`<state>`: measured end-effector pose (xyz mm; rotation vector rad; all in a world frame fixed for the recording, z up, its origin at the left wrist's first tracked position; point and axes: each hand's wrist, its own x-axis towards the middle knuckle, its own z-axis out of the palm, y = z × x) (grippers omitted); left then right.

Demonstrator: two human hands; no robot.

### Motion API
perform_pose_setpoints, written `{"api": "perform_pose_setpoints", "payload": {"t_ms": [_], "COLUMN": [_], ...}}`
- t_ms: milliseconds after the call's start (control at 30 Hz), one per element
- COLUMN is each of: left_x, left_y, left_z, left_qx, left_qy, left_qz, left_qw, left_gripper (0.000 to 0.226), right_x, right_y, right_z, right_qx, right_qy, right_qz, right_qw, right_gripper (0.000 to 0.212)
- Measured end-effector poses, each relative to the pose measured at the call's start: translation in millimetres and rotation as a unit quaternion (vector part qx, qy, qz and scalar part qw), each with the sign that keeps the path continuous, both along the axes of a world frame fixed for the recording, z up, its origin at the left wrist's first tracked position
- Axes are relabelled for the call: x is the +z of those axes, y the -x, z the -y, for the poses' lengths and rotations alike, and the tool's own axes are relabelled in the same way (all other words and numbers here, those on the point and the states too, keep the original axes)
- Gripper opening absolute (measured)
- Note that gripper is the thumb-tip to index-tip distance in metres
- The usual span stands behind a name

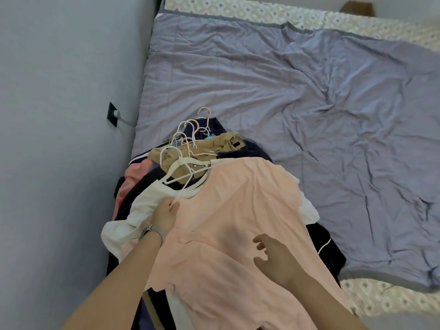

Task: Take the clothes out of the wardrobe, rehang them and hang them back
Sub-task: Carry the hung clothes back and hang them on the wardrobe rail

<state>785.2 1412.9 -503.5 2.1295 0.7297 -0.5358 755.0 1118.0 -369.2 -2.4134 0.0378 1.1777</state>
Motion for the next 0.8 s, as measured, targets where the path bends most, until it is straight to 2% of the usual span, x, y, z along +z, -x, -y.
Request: {"api": "perform_pose_setpoints", "payload": {"t_ms": [100,167,267,367,433,467,533,600,667,733,800], "left_x": [51.3,90.6,136.0,153.6,155.2,148.5,117.3,78.8,50.1,25.1,3.9], "left_y": [19.3,43.9,73.0,83.3,79.3,75.2,58.9,33.9,7.7,-12.4,-24.4], "left_z": [28.5,57.6,99.4,107.1,92.4,80.1,43.7,0.1,-36.4,-58.8,-68.8], "left_qx": [-0.012,-0.077,-0.14,-0.095,-0.049,-0.034,-0.01,0.012,0.02,0.0,0.0], "left_qy": [-0.007,-0.023,0.027,0.142,0.205,0.193,0.082,-0.039,-0.113,-0.137,-0.101], "left_qz": [0.083,0.12,0.086,0.088,0.089,0.096,0.098,0.057,0.015,-0.042,-0.107], "left_qw": [0.996,0.99,0.986,0.981,0.973,0.976,0.992,0.998,0.993,0.99,0.989], "left_gripper": [0.023,0.027,0.037,0.024,0.035,0.033,0.028,0.042,0.056,0.063,0.064], "right_x": [3.4,15.4,29.0,36.6,36.4,35.3,35.7,34.6,34.3,34.4,32.0], "right_y": [4.6,5.2,0.0,-6.8,-9.5,-10.1,-10.4,-9.7,-7.1,-2.9,3.3], "right_z": [-22.9,-41.1,-62.5,-74.3,-78.2,-78.6,-76.6,-71.2,-66.6,-64.0,-62.4], "right_qx": [-0.046,-0.155,-0.33,-0.433,-0.453,-0.47,-0.505,-0.521,-0.514,-0.505,-0.5], "right_qy": [-0.051,-0.119,-0.239,-0.318,-0.331,-0.337,-0.344,-0.353,-0.354,-0.335,-0.315], "right_qz": [0.006,-0.005,-0.056,-0.12,-0.132,-0.134,-0.142,-0.145,-0.145,-0.139,-0.132], "right_qw": [0.998,0.981,0.911,0.835,0.817,0.805,0.779,0.764,0.768,0.784,0.796], "right_gripper": [0.038,0.042,0.053,0.018,0.025,0.028,0.028,0.029,0.03,0.029,0.027]}}
